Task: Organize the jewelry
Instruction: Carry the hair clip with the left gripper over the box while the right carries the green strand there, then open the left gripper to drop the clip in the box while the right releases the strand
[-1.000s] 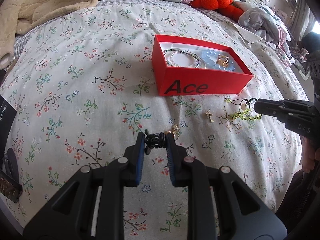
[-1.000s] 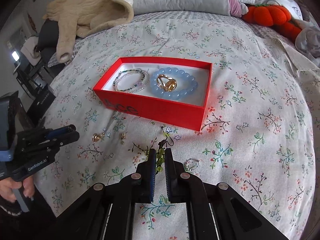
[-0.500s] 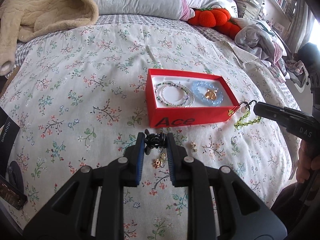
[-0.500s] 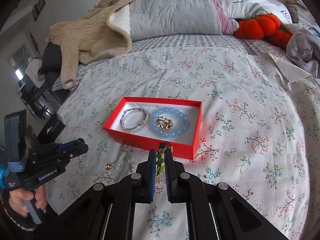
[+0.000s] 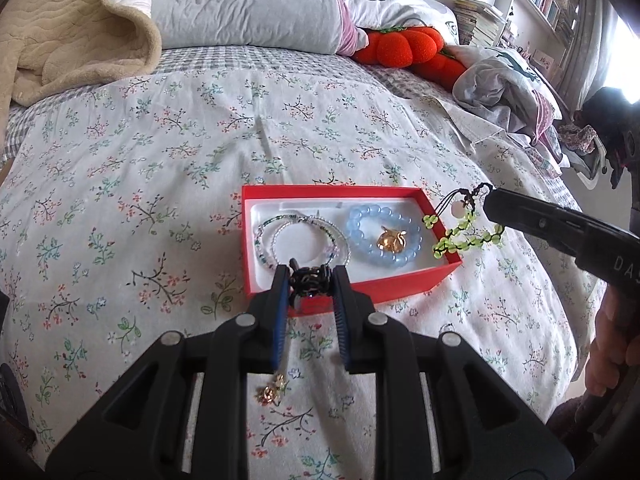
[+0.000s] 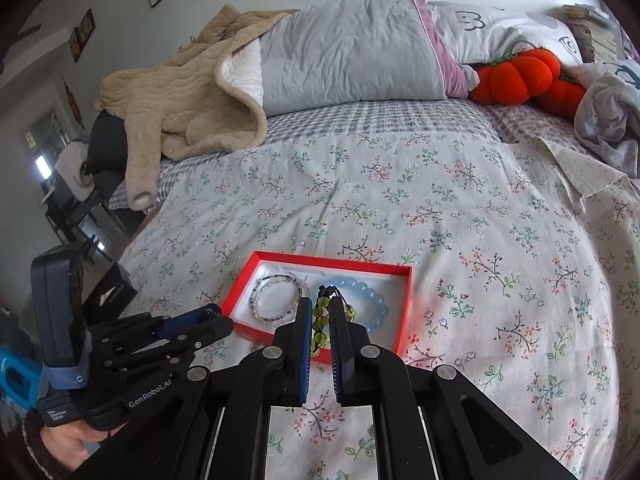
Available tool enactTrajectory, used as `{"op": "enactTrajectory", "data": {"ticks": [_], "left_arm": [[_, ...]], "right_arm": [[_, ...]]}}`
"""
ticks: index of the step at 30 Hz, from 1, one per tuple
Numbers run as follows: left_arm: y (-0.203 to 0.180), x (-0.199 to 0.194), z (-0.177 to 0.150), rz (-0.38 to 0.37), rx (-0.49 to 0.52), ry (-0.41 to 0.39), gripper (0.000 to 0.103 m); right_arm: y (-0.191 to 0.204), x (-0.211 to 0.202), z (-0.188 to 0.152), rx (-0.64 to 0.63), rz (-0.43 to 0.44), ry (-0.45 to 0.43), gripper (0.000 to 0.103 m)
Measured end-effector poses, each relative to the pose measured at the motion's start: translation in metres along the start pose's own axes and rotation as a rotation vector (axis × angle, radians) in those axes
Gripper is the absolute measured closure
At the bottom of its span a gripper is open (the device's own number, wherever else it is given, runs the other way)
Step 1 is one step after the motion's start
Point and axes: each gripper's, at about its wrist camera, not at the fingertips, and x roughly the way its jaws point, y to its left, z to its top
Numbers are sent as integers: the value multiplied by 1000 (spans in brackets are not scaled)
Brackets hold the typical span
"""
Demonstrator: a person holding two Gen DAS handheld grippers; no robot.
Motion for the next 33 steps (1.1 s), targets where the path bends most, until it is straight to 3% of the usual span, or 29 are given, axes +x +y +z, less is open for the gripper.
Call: {"op": "enactTrajectory", "data": {"ticks": [11,22,26,33], "left_arm": [[-8,42,10,29,22,23,80],[-10,46,11,50,50,25,79],[-16,39,11,68,80,18,65],[-15,24,10,78,75,11,56]], "right_arm": [[-23,39,10,17,-34,52,95],[-27,65,6,17,-32,107,94],[-28,63,8,42,-37,120,91],[-28,47,7,45,-48,107,90]]}}
